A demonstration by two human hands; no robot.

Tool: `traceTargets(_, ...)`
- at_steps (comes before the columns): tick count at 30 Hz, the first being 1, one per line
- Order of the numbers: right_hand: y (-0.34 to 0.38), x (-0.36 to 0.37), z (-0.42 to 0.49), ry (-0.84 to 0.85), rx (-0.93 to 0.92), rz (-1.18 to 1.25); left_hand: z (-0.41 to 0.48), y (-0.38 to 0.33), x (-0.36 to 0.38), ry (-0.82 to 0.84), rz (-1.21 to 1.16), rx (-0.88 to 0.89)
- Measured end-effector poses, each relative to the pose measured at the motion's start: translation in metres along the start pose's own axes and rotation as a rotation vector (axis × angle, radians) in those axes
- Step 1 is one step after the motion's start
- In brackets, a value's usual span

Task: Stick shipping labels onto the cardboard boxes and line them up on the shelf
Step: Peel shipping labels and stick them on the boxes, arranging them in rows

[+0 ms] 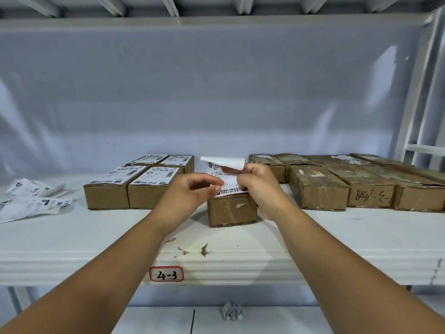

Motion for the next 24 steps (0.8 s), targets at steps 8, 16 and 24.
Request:
traceTargets(8,0.003,-0.001,-0.002,-0.007,-0.024,-0.061,0.000,0.000,0.000,0.005,0.051,0.005)
traceTargets(16,0.010,0.002,-0.006,0.002,-0.077,-0.220,0.000,-0.001,0.003,0.027,0.101,0.009)
traceTargets(24,0.008,0.003,-0.005,0.021,-0.089,-0.244,0.002,-0.002,0.005,0.035,0.159,0.061)
Point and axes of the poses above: each hand's wrist, its own z-axis towards the middle knuckle, its own x-axis out of the palm, y = z × x, the point moved 8 cm from there along z, towards the middle knuckle, and after that the axes turned 12 degrees about y, right-handed, at the moved point
